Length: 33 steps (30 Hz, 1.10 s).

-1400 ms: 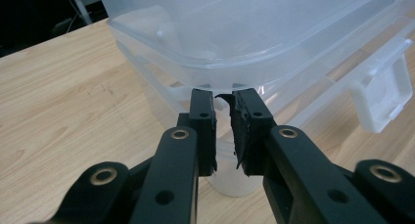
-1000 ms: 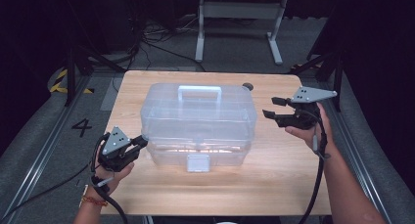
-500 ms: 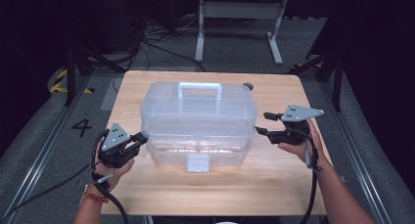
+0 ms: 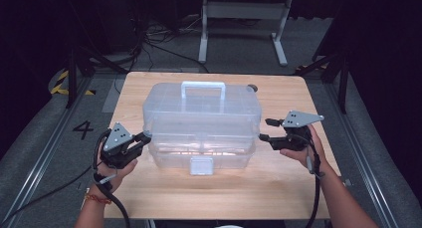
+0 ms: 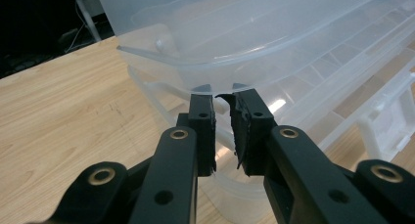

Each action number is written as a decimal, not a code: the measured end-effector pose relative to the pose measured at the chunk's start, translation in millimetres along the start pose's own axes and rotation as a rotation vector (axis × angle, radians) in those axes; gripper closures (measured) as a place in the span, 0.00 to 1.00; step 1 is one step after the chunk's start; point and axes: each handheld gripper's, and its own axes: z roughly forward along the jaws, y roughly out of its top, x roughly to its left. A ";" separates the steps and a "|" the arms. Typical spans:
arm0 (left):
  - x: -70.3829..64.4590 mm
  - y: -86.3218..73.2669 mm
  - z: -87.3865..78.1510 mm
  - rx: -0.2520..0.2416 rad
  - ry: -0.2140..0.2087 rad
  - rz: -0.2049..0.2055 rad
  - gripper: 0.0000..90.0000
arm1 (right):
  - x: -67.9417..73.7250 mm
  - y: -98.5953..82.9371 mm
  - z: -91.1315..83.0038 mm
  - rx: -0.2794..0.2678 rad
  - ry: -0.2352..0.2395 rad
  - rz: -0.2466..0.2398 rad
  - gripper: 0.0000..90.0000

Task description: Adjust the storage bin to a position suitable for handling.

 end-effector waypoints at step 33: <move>6.7 -18.1 2.5 0.047 0.047 0.002 0.77 | 8.6 17.6 -2.3 -0.194 -0.086 -0.009 0.51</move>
